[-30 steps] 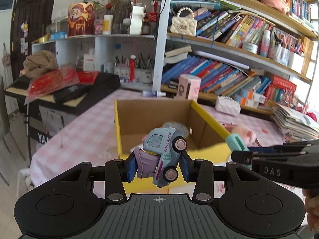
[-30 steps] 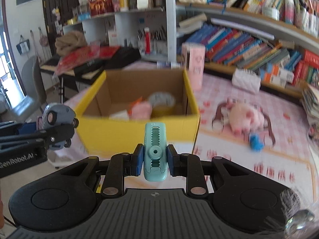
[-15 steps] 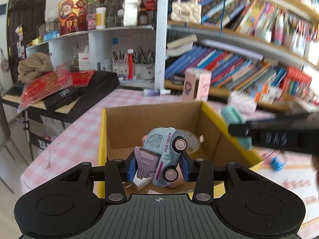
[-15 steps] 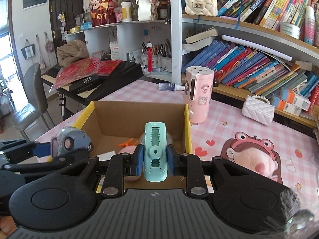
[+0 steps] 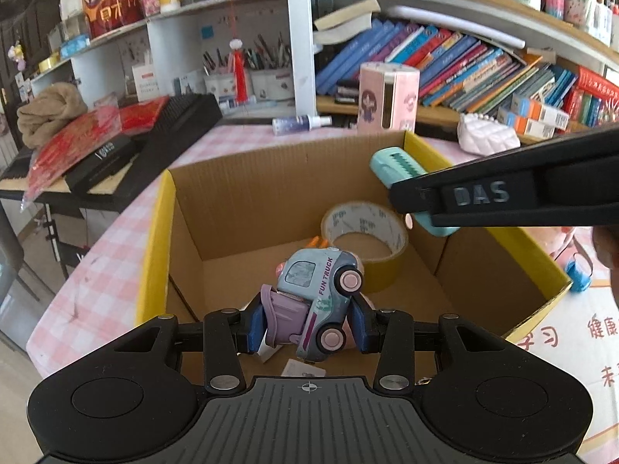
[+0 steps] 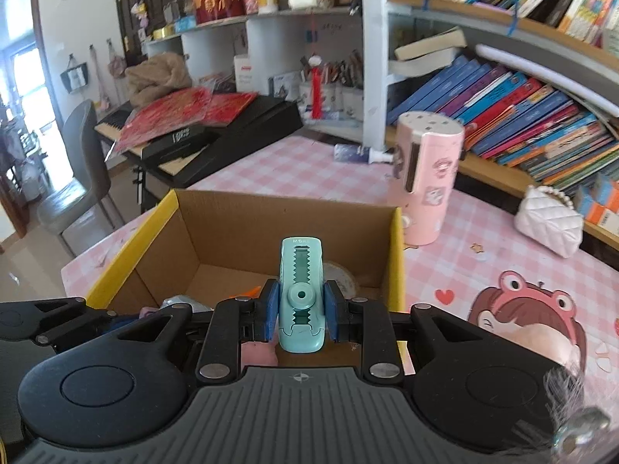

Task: Organize objects
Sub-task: 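Lower the toy truck and green stapler into the yellow box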

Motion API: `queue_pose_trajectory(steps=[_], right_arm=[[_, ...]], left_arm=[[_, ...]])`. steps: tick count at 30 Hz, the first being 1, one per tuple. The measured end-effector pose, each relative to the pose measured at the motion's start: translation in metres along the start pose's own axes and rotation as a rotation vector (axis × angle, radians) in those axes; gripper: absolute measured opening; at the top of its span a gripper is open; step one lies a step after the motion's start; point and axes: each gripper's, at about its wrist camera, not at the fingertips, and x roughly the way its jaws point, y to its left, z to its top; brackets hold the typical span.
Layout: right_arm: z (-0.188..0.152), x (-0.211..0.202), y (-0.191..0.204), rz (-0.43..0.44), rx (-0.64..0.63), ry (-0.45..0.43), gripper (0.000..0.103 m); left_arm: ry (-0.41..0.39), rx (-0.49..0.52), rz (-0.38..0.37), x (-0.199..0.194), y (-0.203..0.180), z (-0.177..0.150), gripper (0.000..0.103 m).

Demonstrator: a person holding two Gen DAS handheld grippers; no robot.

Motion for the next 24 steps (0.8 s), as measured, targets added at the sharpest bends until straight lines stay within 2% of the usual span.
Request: queue_pose_trajectory(steps=[9,24], right_arm=[[0.002,0.035,0.007,0.05,-0.079,0.094,0.023],[-0.002,0.072,0.016,0.075,-0.178,0.226,0.023]], left_arm=[[0.053,-0.009,0.003,0.015,-0.001,0.0,0.041],[0.083,-0.026,0.005,0.027,0.001,0.001,0.042]])
